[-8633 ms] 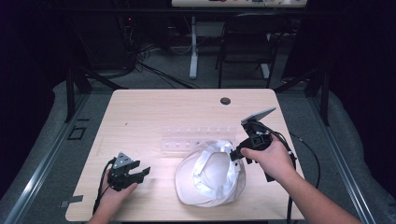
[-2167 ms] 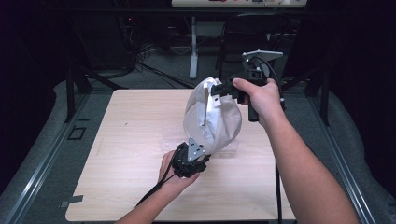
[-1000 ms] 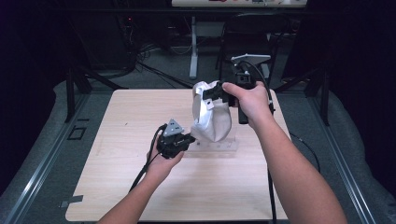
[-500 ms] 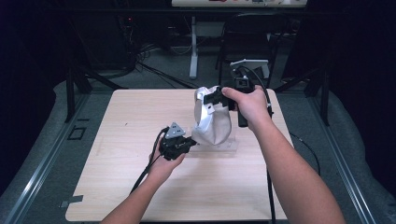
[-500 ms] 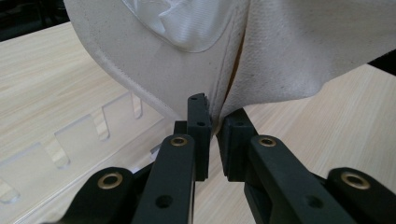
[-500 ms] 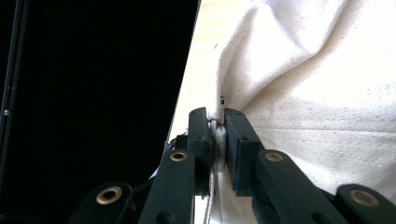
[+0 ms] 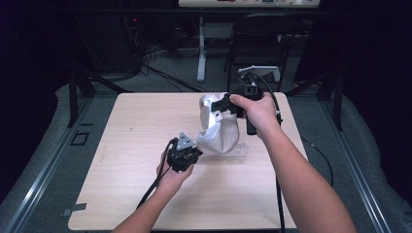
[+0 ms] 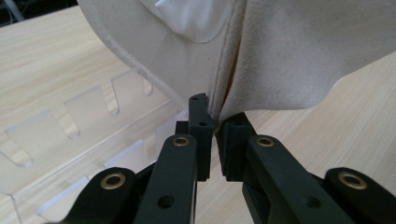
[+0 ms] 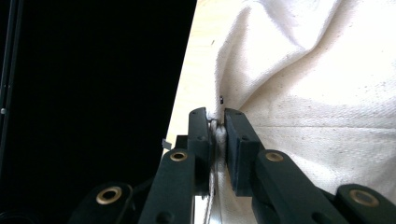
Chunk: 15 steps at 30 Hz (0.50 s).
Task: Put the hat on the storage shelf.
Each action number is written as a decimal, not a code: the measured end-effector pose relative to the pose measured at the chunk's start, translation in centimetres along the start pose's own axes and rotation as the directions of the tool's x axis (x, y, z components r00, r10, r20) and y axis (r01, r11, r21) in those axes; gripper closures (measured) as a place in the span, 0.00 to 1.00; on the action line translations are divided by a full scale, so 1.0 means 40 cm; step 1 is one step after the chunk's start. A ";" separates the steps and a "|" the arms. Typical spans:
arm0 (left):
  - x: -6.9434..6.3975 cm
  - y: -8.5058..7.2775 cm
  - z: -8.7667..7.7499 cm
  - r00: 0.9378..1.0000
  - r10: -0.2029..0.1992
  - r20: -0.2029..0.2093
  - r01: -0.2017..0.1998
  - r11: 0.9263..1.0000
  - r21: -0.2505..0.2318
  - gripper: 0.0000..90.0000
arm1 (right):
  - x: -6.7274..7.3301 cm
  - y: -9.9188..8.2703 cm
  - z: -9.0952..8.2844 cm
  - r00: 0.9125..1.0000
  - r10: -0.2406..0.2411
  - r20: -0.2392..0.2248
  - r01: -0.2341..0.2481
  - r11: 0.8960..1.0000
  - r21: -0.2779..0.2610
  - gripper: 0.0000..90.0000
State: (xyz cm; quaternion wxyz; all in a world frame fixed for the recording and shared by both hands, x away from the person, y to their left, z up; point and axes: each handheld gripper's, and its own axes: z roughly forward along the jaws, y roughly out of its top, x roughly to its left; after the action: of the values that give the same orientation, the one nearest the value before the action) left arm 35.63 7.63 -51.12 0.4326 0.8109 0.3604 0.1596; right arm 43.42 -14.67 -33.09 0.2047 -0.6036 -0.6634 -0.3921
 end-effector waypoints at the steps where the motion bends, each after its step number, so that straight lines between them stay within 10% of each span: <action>1: 0.001 -0.001 0.002 1.000 -0.001 0.000 0.001 1.000 0.006 0.95 | -0.005 0.000 0.001 1.000 -0.009 0.001 0.009 1.000 -0.003 0.91; 15: 0.023 -0.036 0.028 0.998 -0.048 0.026 0.045 0.995 0.088 0.95 | -0.038 0.001 0.032 0.999 0.009 0.046 -0.009 1.000 0.010 0.91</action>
State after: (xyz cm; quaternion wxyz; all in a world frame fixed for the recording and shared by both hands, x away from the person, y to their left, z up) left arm 36.25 8.16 -52.99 0.4053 0.8226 0.3797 0.1219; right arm 43.98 -14.66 -34.98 0.1944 -0.6142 -0.6672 -0.3738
